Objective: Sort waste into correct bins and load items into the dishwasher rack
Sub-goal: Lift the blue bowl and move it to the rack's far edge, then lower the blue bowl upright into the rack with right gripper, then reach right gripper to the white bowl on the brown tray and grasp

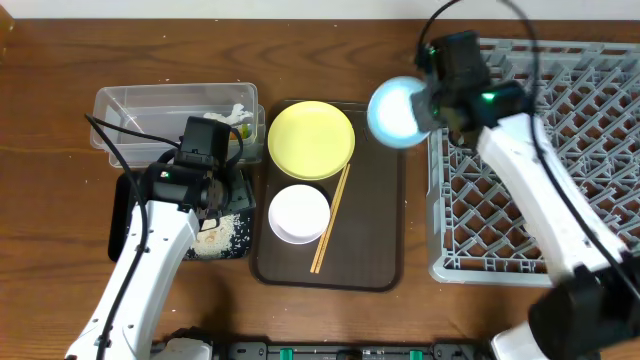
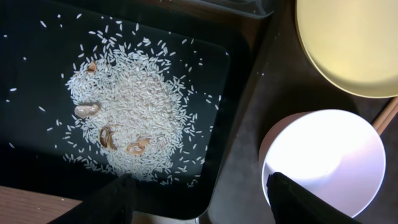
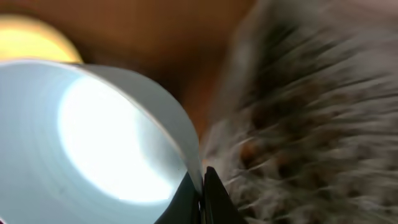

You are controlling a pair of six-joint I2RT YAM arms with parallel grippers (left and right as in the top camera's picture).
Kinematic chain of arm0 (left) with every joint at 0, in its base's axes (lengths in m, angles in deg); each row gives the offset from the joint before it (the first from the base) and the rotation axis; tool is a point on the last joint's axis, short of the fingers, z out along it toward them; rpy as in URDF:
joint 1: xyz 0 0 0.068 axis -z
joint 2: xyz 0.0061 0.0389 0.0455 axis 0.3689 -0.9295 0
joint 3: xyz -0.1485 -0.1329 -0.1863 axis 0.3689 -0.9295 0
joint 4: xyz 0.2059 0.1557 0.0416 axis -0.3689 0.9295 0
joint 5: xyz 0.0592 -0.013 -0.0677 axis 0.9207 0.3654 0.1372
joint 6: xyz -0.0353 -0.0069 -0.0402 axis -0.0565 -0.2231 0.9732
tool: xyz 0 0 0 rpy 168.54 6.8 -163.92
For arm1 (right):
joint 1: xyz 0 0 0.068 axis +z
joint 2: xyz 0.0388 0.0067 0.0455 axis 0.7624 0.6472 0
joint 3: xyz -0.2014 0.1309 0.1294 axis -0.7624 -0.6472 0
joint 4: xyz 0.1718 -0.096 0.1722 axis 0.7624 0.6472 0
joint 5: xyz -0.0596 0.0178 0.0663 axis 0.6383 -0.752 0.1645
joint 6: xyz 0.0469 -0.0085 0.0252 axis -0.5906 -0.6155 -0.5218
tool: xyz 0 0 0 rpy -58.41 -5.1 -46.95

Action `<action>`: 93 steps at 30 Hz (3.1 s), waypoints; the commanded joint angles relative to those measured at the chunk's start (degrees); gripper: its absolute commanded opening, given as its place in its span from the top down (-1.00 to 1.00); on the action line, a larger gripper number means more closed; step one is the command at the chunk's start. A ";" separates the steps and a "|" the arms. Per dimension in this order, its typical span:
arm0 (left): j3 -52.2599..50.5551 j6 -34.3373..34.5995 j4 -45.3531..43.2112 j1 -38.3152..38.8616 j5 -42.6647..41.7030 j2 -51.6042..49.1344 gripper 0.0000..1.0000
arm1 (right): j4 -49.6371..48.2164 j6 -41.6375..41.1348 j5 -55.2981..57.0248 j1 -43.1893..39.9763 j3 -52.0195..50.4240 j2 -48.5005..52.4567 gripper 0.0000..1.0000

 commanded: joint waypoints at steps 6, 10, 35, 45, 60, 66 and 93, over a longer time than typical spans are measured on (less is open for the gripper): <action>0.07 0.13 0.09 -0.22 0.92 0.20 -0.40 | -7.04 -8.50 40.30 -0.94 0.70 -1.55 0.98; 0.07 0.13 0.11 -0.22 0.92 0.20 -0.40 | -12.96 -8.31 51.76 -2.16 0.70 1.18 0.98; 0.07 0.57 0.11 -0.22 0.24 0.20 -0.40 | -23.54 -6.86 50.97 -3.93 0.70 19.89 0.97; 0.07 0.57 0.11 -0.22 0.26 0.20 -0.40 | -19.32 -8.35 44.54 -1.75 0.70 19.91 0.98; 0.07 0.57 0.11 -0.22 0.26 0.20 -0.41 | -4.11 -17.88 41.31 1.05 0.70 19.39 0.38; 0.07 0.55 0.11 -0.22 0.28 0.20 -0.40 | -0.22 -17.94 36.85 1.09 0.72 14.82 0.01; 0.07 6.12 3.56 -23.54 -0.57 0.22 -0.43 | 4.83 -7.45 -28.02 13.88 0.66 12.04 -0.28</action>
